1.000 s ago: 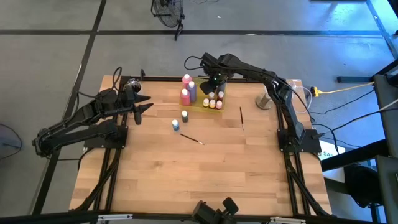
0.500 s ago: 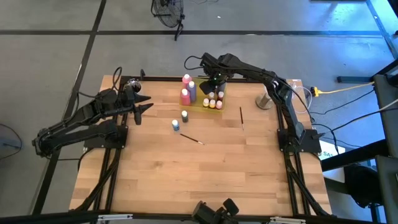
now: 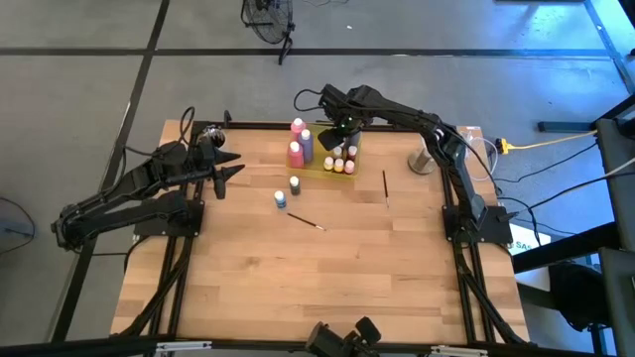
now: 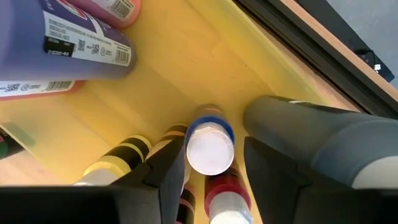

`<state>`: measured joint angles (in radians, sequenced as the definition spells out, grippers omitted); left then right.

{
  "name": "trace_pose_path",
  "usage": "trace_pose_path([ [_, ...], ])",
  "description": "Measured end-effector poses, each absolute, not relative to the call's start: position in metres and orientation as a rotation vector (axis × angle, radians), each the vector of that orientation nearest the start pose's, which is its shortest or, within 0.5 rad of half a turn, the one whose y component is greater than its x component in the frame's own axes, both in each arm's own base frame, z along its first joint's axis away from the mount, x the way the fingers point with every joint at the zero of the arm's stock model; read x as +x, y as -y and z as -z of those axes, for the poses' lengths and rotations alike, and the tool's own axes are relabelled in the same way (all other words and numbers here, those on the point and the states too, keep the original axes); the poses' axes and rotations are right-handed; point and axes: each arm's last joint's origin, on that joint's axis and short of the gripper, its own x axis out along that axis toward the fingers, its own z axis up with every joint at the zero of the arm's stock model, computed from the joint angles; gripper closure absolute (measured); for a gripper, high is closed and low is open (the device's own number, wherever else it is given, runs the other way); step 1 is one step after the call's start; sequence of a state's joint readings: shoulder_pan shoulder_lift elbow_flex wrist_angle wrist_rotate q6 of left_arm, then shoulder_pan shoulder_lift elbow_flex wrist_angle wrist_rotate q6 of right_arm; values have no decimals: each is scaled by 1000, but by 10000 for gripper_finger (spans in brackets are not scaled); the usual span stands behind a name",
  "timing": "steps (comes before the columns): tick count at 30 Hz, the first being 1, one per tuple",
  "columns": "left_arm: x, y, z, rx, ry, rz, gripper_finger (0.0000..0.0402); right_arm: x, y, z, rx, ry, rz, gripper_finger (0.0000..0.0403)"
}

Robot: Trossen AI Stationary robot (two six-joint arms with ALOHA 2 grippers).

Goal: Pick & Place Paint Supplies
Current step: Put the silver paintbrush into the white cup

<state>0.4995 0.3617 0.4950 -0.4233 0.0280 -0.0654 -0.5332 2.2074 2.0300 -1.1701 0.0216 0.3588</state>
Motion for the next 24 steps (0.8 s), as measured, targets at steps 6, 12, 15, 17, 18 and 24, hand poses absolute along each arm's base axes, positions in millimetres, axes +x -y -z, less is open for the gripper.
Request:
trace_pose_path([
  [6,89,-47,-261,-140,-267,-477,240,395,220,-269,617,-1189,673,243],
  [12,89,-47,-261,-141,-271,-477,240,399,188,-327,562,-1103,612,243],
  [15,88,-47,-259,-145,-288,-478,240,387,162,-347,568,-1109,543,243],
  [17,88,-47,-259,-146,-291,-478,240,374,146,-358,599,-1173,554,243],
  [18,88,-47,-259,-146,-291,-478,240,368,137,-360,610,-1222,590,243],
  [24,88,-47,-259,-146,-293,-478,240,368,88,-367,659,-1236,541,243],
])
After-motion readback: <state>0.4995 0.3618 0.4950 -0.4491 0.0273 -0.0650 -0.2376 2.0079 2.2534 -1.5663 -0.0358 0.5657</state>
